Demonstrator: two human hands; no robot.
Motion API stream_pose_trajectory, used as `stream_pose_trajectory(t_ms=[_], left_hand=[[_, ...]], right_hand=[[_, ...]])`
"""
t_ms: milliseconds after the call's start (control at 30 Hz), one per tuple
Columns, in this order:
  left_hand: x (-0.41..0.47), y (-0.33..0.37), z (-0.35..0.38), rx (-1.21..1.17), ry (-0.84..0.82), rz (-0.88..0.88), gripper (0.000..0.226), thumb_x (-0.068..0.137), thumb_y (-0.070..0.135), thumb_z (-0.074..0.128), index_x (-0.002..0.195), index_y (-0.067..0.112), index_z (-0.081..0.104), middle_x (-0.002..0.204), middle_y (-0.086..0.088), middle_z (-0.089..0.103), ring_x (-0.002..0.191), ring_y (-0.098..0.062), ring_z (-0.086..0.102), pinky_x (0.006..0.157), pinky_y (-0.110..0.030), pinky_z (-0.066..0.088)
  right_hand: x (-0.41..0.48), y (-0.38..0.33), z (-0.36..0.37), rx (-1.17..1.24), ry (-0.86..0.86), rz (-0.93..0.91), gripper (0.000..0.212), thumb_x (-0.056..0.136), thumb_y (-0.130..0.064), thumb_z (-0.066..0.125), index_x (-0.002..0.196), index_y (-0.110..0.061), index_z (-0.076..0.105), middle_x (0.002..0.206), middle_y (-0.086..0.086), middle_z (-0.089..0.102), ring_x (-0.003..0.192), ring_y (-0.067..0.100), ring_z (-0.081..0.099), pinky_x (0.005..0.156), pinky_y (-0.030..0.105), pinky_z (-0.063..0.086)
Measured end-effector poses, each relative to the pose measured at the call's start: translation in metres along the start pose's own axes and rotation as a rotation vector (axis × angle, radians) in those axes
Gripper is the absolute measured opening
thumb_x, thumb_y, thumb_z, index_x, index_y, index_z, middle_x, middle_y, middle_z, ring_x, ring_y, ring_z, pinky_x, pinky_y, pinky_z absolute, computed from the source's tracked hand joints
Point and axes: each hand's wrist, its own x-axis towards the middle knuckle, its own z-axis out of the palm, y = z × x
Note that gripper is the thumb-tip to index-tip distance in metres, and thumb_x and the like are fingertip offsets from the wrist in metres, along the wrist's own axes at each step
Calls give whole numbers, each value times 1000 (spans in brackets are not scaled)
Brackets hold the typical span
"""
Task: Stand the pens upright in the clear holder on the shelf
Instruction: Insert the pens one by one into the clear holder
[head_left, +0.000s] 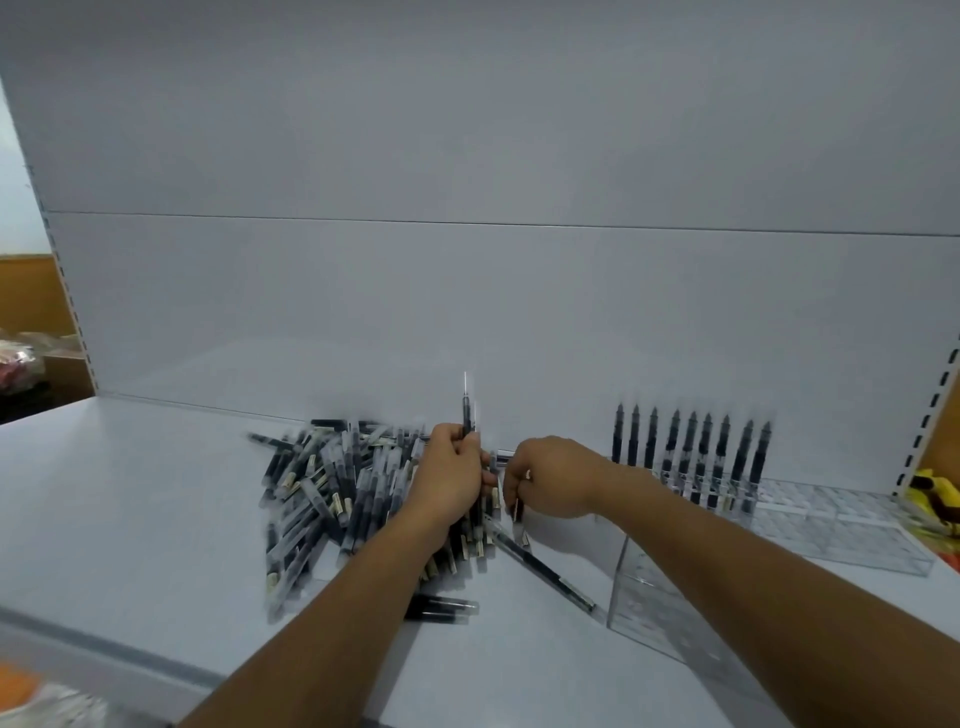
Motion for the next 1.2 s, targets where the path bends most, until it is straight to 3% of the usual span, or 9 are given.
stream_pose_trajectory(t_ms=[133,200,267,400,533,667,767,1000,1200], left_hand=[[-1,3,-1,-21,-10,8,15,104,23,38,113,14,45,90,-3,61,67,-11,59,62,-23,52],[-2,6,1,-39,-8,34,17,104,24,38,116,14,45,91,-3,62,67,-11,58,57,-17,50],[-3,11,3,-53,-1,70,18,104,25,39,118,16,44,93,-1,63,67,-9,58,53,-13,49],[-5,19,10,-96,3,141,20,103,27,39,120,18,46,92,1,64,61,-4,56,53,-13,48],[-6,25,25,-177,4,206,20,103,25,40,116,14,50,82,3,61,54,-3,49,49,-15,42],[-9,26,48,-240,-48,237,15,103,22,40,108,14,52,77,5,59,52,-3,45,47,-15,39],[-12,26,67,-265,-130,254,13,103,19,40,105,13,51,76,3,59,51,-4,45,48,-18,39],[-28,35,111,-245,-430,263,14,104,20,39,105,16,53,78,3,61,59,-10,49,56,-24,44],[-33,64,142,-209,-413,251,14,103,21,41,103,18,54,75,5,61,57,-8,50,53,-21,44]], right_hand=[[-1,4,-4,107,142,31,19,92,-32,61,97,-15,70,100,0,64,87,17,58,77,30,46],[-1,6,-6,172,219,36,12,91,-20,62,101,-17,69,110,2,59,88,16,56,78,27,44],[-3,7,-10,257,268,43,20,89,-7,60,103,-20,66,117,3,54,93,19,59,83,31,49],[-13,6,-21,372,344,25,25,89,-6,60,101,-27,55,124,-4,44,89,21,63,81,38,54],[-32,14,-36,503,441,41,29,91,-11,64,109,-27,48,114,-10,51,81,9,61,73,25,52],[-61,37,-49,618,507,101,42,89,-9,68,117,-27,44,108,-10,57,84,16,66,78,38,59],[-91,61,-57,665,571,137,46,88,-9,69,124,-28,46,108,-5,60,89,19,67,81,39,59],[-147,125,-61,844,835,273,17,94,-8,61,109,-15,60,99,4,64,82,12,70,85,37,58],[-140,156,-64,886,907,365,9,93,-15,65,100,-16,60,102,15,67,100,27,65,90,42,54]])
